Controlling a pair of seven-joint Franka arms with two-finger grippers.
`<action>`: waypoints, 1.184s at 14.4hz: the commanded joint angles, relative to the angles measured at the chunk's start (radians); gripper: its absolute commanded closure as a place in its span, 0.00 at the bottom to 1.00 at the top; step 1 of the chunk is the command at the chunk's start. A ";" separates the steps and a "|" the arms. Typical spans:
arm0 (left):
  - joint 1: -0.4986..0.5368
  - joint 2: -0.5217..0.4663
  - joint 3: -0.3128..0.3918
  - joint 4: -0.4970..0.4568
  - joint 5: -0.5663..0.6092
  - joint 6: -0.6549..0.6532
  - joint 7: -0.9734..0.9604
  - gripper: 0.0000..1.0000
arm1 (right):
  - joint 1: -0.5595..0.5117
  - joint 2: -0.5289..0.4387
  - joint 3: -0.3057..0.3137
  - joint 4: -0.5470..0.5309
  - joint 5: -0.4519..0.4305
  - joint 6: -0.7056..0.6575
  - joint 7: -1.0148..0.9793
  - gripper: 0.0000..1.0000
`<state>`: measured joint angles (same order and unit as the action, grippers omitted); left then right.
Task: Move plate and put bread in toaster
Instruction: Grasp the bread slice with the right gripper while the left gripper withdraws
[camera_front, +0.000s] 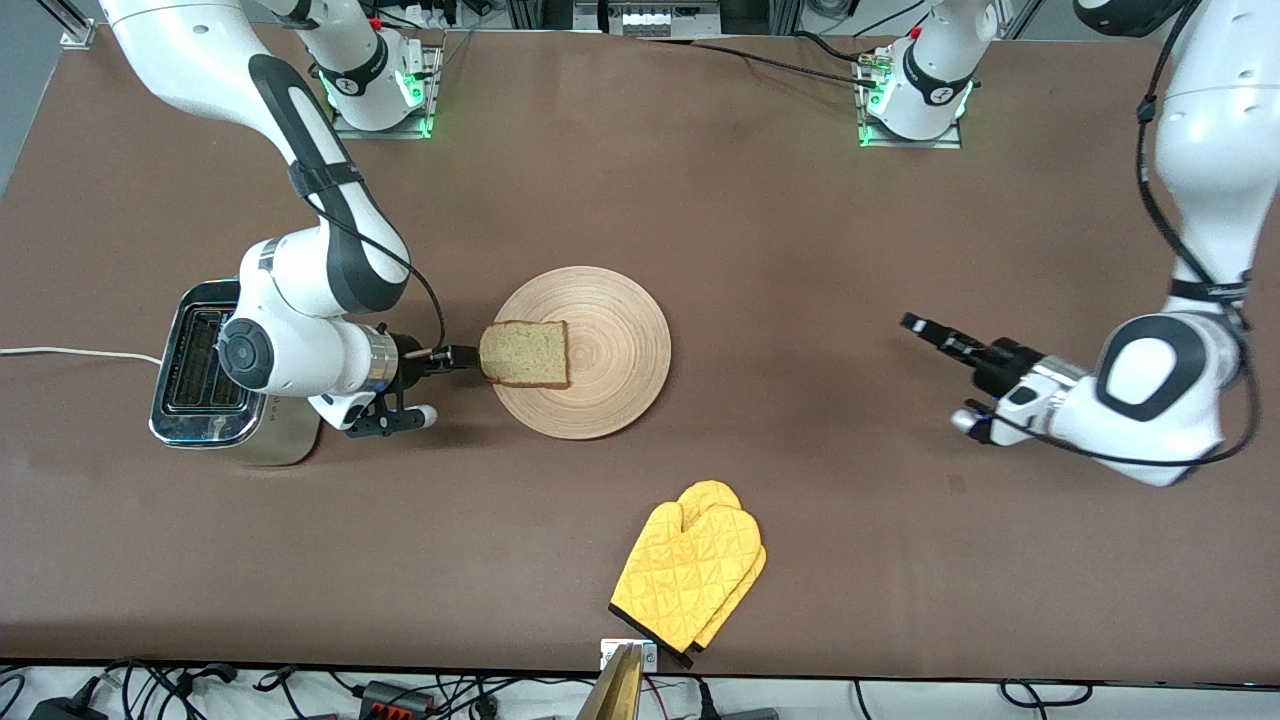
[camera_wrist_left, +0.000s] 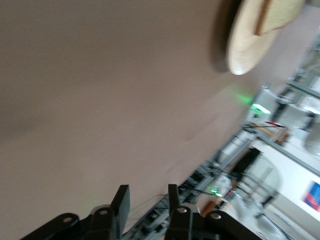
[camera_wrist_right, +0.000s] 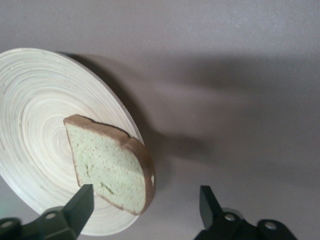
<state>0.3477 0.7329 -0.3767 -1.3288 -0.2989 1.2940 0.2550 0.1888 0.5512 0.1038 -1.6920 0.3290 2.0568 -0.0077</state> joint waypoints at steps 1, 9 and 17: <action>-0.013 -0.145 -0.008 0.017 0.186 -0.016 -0.029 0.55 | 0.026 0.030 -0.001 0.000 0.024 0.048 -0.014 0.12; -0.007 -0.440 -0.013 0.025 0.411 -0.071 -0.028 0.29 | 0.054 0.061 -0.001 -0.003 0.022 0.045 0.000 0.22; -0.165 -0.536 0.123 -0.053 0.420 0.065 -0.028 0.00 | 0.077 0.070 -0.003 -0.006 0.018 0.031 -0.001 0.35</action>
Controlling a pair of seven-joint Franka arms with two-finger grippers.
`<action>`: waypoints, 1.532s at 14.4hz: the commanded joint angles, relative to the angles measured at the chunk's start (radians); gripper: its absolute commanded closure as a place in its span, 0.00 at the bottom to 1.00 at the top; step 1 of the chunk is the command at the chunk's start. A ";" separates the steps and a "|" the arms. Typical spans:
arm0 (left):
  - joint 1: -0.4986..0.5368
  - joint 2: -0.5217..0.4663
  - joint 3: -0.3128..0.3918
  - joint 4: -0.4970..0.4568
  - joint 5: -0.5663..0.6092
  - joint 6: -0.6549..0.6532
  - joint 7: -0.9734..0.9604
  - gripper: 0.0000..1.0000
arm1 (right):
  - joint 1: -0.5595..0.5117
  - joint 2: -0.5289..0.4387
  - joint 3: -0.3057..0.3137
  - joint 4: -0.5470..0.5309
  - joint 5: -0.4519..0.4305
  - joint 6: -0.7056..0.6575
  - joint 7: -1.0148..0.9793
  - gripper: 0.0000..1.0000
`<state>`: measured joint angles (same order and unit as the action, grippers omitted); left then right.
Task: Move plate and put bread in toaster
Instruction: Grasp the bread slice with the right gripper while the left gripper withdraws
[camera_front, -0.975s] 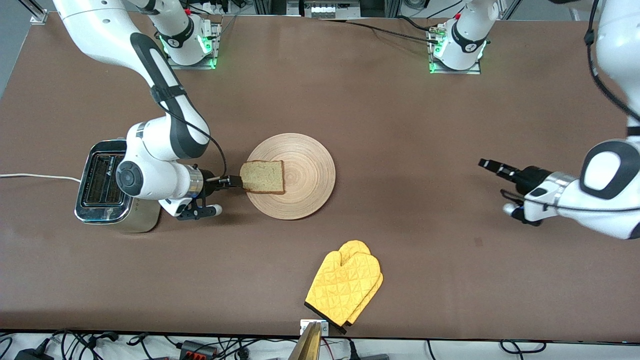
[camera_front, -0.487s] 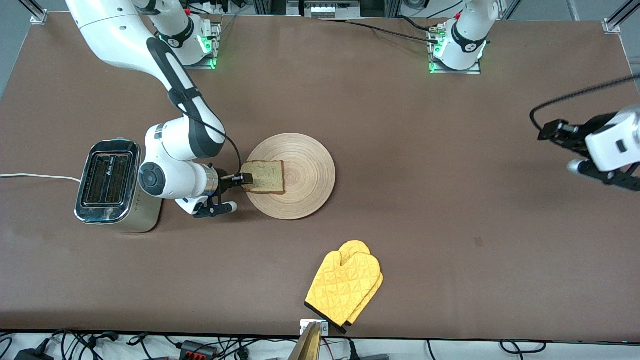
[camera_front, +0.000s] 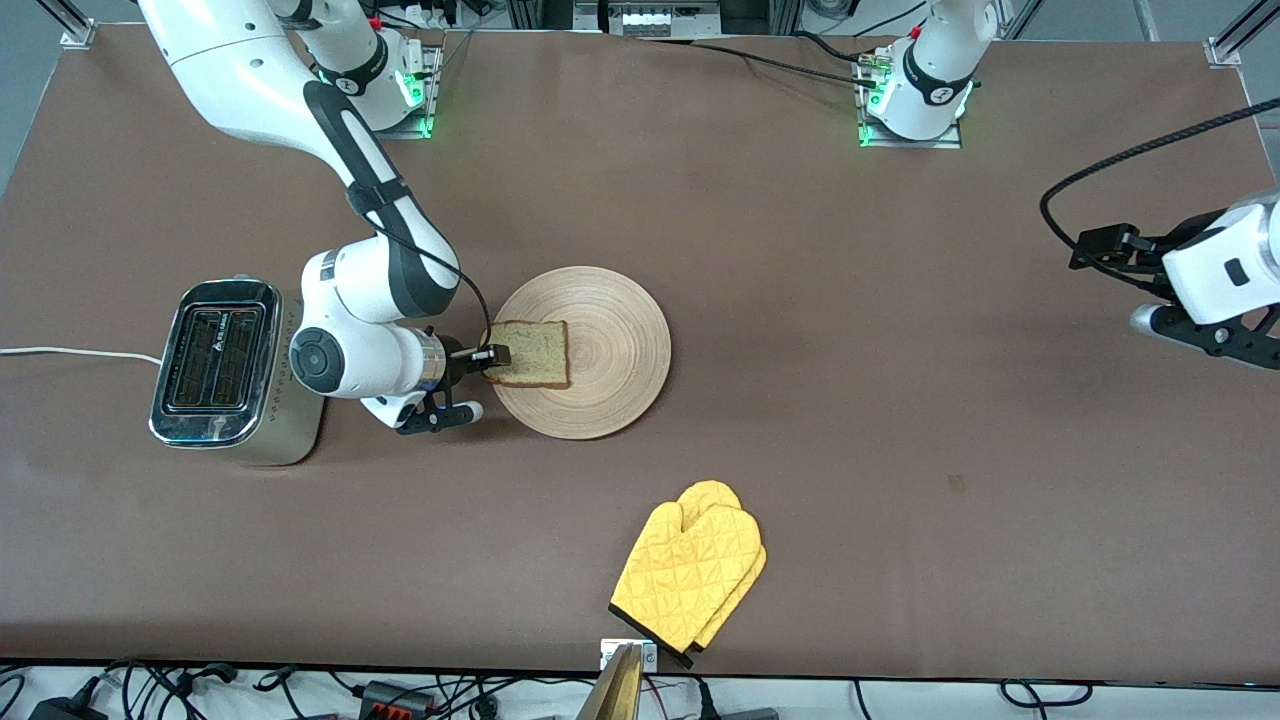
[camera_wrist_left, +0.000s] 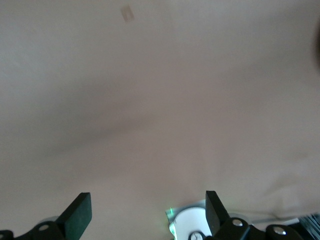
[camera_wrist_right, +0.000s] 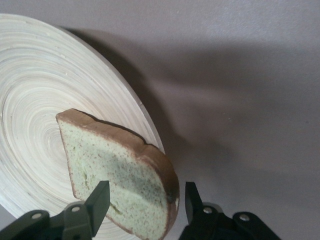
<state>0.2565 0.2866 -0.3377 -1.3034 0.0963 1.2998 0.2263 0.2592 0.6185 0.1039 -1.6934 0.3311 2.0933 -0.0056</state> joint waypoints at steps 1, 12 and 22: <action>-0.100 -0.108 0.126 -0.105 0.025 0.073 -0.002 0.00 | 0.005 0.004 -0.004 -0.003 0.010 -0.006 -0.007 0.37; -0.086 -0.325 0.155 -0.376 -0.089 0.231 -0.252 0.00 | 0.006 0.003 -0.009 0.003 -0.057 -0.006 -0.010 0.83; -0.091 -0.322 0.151 -0.369 -0.112 0.227 -0.262 0.00 | 0.006 -0.017 -0.007 0.038 -0.104 -0.025 -0.014 1.00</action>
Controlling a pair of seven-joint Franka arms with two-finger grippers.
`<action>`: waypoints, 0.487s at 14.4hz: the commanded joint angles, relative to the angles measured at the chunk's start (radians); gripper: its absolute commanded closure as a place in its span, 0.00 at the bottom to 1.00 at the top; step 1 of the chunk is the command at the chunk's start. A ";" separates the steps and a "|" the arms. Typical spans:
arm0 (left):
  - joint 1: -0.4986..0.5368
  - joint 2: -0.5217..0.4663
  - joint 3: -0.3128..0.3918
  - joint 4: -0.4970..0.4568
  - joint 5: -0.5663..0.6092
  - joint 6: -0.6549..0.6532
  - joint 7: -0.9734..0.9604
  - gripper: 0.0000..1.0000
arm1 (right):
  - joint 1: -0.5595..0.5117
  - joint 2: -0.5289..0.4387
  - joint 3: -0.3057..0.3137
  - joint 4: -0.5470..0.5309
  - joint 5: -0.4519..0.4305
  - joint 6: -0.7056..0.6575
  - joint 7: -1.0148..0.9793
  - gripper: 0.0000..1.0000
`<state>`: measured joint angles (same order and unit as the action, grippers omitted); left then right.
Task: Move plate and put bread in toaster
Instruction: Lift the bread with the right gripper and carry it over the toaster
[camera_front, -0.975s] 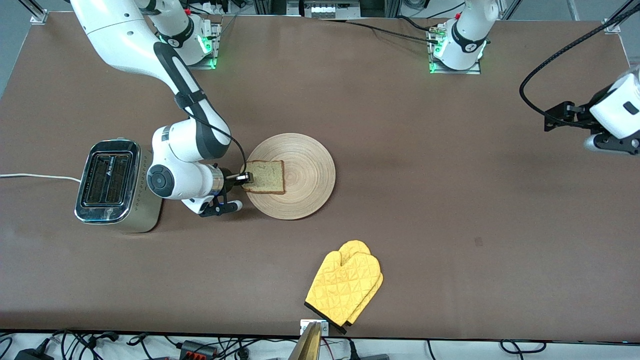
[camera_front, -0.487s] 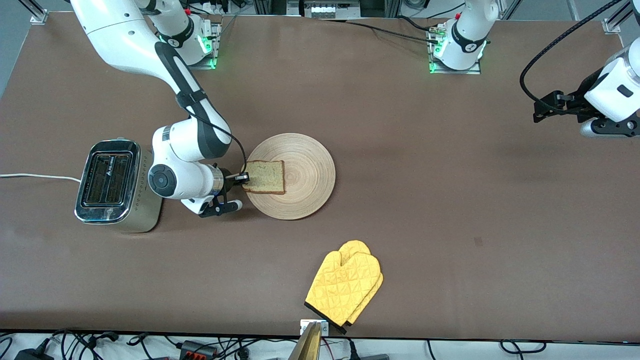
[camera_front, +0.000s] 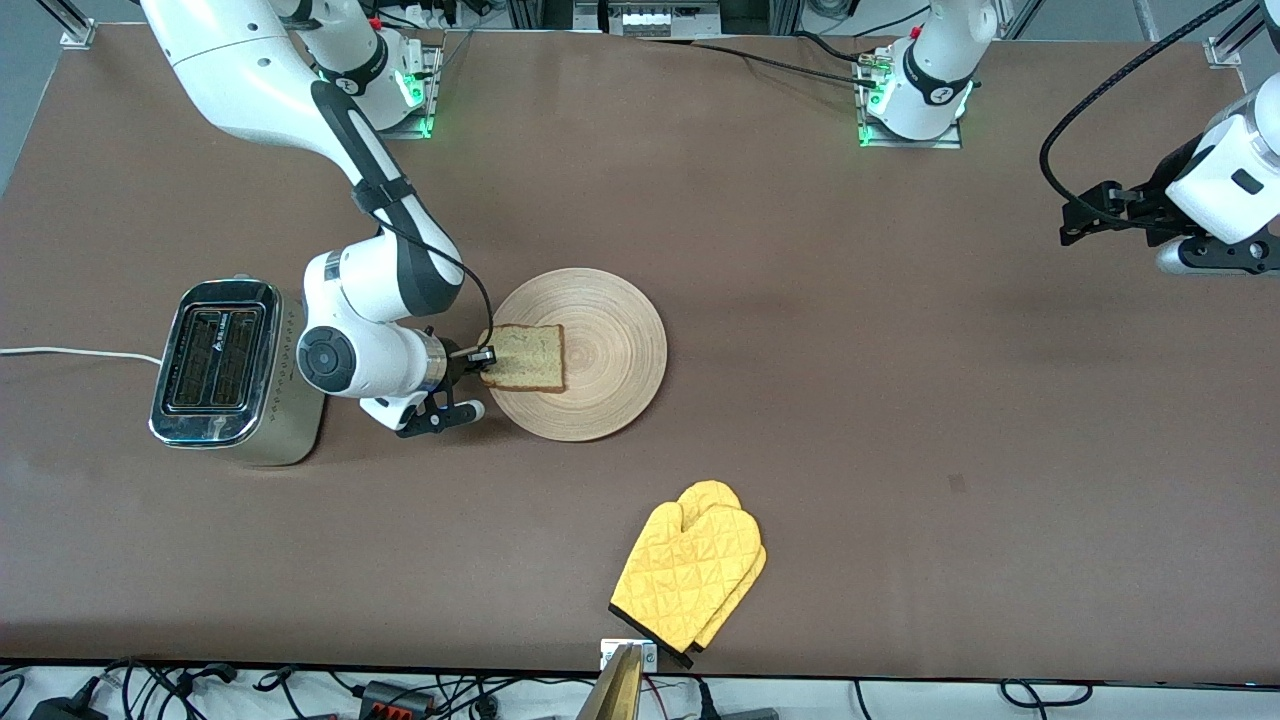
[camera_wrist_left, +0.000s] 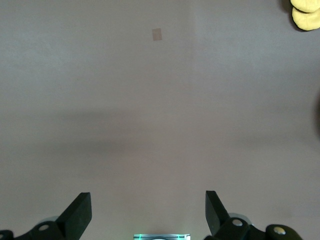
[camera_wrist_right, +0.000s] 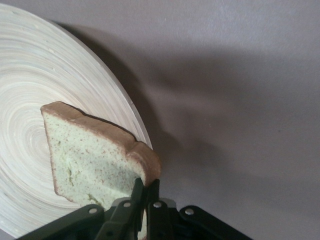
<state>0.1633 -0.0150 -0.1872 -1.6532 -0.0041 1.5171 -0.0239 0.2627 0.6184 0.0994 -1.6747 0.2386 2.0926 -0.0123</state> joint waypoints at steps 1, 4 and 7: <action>0.005 -0.019 0.000 -0.019 -0.013 0.009 -0.011 0.00 | 0.003 -0.025 -0.001 0.027 -0.012 -0.035 -0.003 1.00; 0.005 -0.019 0.000 -0.019 -0.013 0.009 -0.013 0.00 | 0.001 -0.054 0.000 0.093 -0.007 -0.130 -0.001 1.00; 0.004 -0.019 -0.001 -0.019 -0.013 0.008 -0.013 0.00 | -0.022 -0.062 -0.030 0.258 -0.010 -0.360 -0.001 1.00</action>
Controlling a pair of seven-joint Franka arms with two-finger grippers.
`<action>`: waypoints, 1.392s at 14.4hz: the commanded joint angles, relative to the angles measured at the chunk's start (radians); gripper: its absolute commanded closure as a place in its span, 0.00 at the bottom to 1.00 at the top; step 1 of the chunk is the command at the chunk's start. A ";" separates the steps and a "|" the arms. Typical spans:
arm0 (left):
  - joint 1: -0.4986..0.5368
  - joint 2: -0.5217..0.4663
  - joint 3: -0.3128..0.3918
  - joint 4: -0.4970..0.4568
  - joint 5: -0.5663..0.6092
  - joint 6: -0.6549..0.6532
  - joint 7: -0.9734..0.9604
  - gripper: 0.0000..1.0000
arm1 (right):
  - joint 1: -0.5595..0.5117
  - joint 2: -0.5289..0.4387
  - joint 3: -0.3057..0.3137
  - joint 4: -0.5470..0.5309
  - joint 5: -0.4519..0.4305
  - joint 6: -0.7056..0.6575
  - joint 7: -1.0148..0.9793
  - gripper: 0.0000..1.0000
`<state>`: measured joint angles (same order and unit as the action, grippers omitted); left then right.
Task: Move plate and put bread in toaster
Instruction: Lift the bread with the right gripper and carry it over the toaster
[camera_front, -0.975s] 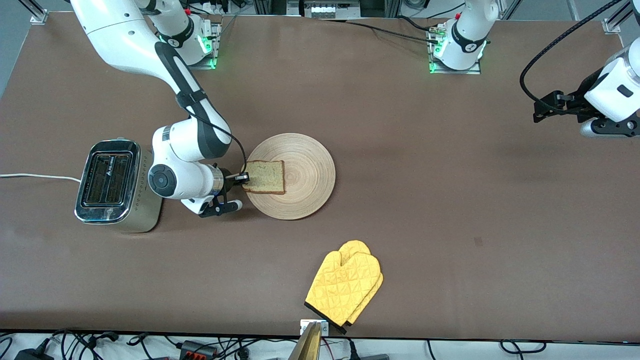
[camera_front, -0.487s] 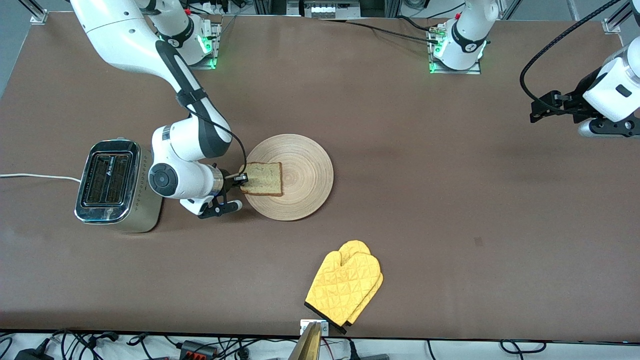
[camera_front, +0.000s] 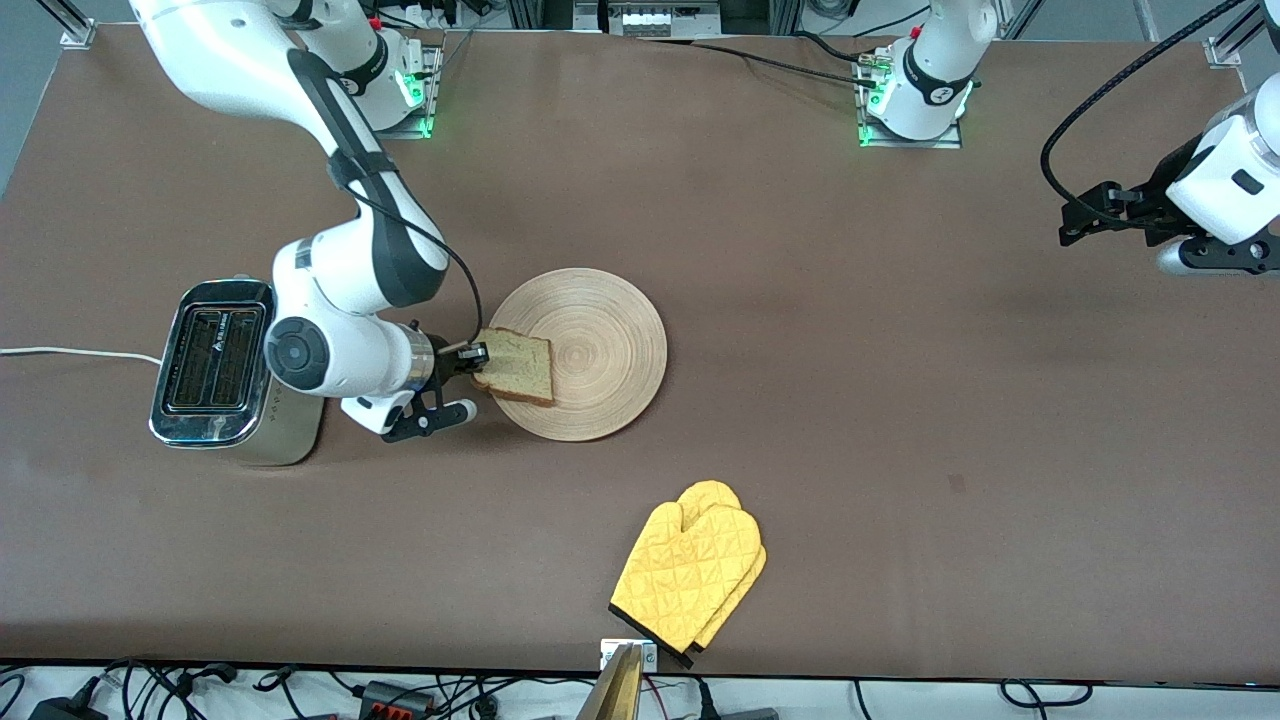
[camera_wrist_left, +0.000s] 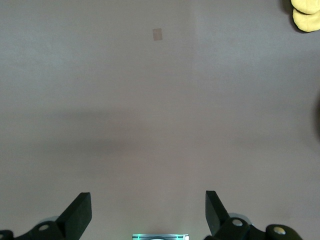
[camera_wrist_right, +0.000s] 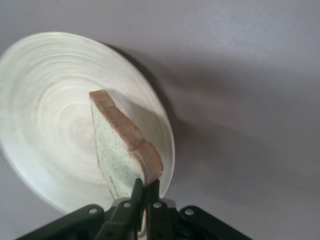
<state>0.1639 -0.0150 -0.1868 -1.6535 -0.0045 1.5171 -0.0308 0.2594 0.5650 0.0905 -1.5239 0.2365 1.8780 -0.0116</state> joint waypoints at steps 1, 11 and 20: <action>0.003 -0.019 -0.002 -0.019 -0.012 0.005 -0.006 0.00 | -0.020 -0.008 -0.050 0.164 -0.011 -0.222 -0.002 1.00; 0.002 -0.020 -0.002 -0.019 -0.012 -0.011 -0.032 0.00 | -0.014 -0.066 -0.146 0.353 -0.529 -0.597 -0.011 1.00; 0.005 -0.011 0.000 -0.006 0.001 0.058 -0.034 0.00 | -0.011 -0.060 -0.186 0.344 -0.784 -0.628 -0.005 1.00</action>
<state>0.1642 -0.0150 -0.1866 -1.6542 -0.0050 1.5397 -0.0567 0.2342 0.4864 -0.0848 -1.1796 -0.4991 1.2630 -0.0162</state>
